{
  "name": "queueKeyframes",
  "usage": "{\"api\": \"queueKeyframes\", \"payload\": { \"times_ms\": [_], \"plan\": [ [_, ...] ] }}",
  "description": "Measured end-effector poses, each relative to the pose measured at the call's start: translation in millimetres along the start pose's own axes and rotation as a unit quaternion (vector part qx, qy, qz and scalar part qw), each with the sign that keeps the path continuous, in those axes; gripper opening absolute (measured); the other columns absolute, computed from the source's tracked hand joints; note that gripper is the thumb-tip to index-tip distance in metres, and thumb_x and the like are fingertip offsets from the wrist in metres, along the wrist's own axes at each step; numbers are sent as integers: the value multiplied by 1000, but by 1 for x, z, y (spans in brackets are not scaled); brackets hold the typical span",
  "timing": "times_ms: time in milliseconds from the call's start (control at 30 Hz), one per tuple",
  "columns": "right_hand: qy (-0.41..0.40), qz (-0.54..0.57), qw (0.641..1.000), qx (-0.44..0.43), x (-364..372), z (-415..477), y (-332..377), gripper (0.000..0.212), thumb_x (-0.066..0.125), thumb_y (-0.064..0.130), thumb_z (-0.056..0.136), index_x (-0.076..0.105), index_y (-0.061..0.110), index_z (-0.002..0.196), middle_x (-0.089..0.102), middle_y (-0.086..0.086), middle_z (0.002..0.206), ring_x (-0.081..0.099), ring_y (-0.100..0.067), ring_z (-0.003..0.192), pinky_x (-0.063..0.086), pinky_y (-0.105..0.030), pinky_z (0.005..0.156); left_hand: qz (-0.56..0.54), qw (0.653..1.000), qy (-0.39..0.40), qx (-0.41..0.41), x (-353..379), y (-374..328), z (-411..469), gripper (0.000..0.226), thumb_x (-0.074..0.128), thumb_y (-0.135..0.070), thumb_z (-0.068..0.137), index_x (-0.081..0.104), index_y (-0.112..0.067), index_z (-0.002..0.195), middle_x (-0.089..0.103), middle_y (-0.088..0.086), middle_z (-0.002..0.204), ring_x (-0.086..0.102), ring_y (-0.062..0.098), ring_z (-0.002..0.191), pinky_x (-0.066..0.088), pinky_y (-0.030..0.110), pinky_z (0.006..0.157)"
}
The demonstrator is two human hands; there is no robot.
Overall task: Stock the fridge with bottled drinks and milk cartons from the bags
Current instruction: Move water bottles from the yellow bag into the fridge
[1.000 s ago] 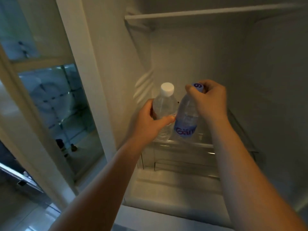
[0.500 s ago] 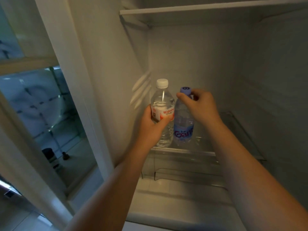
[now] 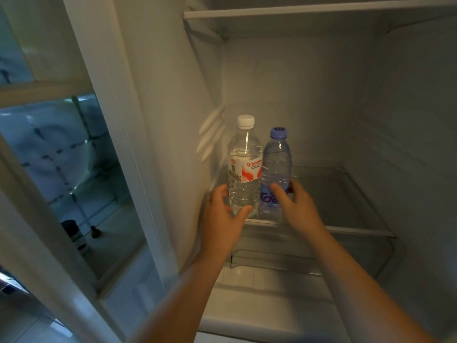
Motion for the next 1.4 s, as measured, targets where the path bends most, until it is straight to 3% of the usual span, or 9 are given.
{"api": "queueKeyframes", "payload": {
  "times_ms": [133, 300, 533, 633, 833, 967, 1100, 1233, 1400],
  "plan": [
    [3, -52, 998, -29, 3, 2, -4, 38, 69, 33, 87, 59, 20, 122, 62, 6, 104, 60, -9, 89, 38, -4, 62, 38, 999, -11, -19, 1, 7, 5, 42, 83, -31, 76, 48, -25, 98, 61, -6, 90, 61, 8, 72, 54, 33, 66],
    [24, -78, 997, -9, 13, 14, -15, 42, 74, 25, 85, 57, 14, 122, 61, 2, 105, 60, -15, 92, 42, -23, 70, 78, 996, 1, -41, 6, 7, 19, 29, 74, -27, 86, 48, -19, 95, 55, -7, 74, 57, 10, 66, 44, 26, 58],
    [26, -56, 998, 10, 32, 43, -17, 35, 74, 16, 84, 61, 9, 116, 61, 2, 98, 59, -13, 91, 42, -19, 68, 141, 987, -4, -80, 21, 14, 53, 8, 58, -22, 97, 58, -17, 91, 66, 1, 89, 65, 19, 85, 47, 28, 66],
    [11, -72, 997, 8, 40, 62, -24, 36, 73, 17, 84, 61, 5, 116, 62, -3, 104, 58, -12, 89, 40, -14, 64, 163, 982, -17, -98, 28, 15, 68, 13, 56, -22, 97, 61, -11, 103, 68, 8, 100, 67, 27, 93, 50, 32, 70],
    [-23, -181, 982, 39, 59, 100, -47, 44, 65, 32, 90, 55, 3, 122, 51, -15, 117, 58, -30, 101, 48, -39, 88, 226, 965, -16, -131, 43, 17, 92, 30, 57, -25, 97, 53, -9, 122, 66, 14, 118, 65, 33, 108, 53, 42, 85],
    [-15, -284, 958, 42, 68, 123, -54, 35, 54, 32, 98, 59, 4, 119, 54, -15, 117, 58, -31, 101, 46, -36, 86, 242, 960, -11, -139, 53, 23, 111, 34, 54, -22, 97, 49, -8, 127, 64, 14, 124, 63, 31, 113, 51, 39, 89],
    [-20, -314, 947, 59, 72, 142, -62, 30, 46, 28, 99, 64, 10, 115, 60, -13, 114, 60, -28, 96, 46, -34, 81, 267, 952, 0, -150, 64, 30, 124, 39, 53, -22, 98, 44, -6, 132, 64, 14, 125, 64, 29, 114, 51, 37, 90],
    [-25, -350, 936, 37, 75, 147, -60, 29, 48, 24, 99, 64, 6, 115, 60, -17, 113, 62, -35, 100, 48, -37, 85, 277, 947, 8, -164, 71, 34, 132, 48, 53, -22, 98, 36, -3, 138, 64, 16, 126, 64, 31, 113, 51, 40, 90],
    [-32, -358, 933, 14, 75, 147, -59, 30, 48, 23, 98, 65, 5, 116, 59, -17, 114, 62, -36, 100, 48, -37, 85, 268, 947, 38, -173, 75, 34, 133, 43, 56, -23, 96, 43, -8, 135, 61, 14, 132, 61, 31, 119, 49, 38, 94]
  ]
}}
Point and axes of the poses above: each hand's wrist, its own z-axis towards the middle knuckle, its own x-axis out of the palm, y = z × x, the point moved 10 cm from there along z, towards the middle knuckle
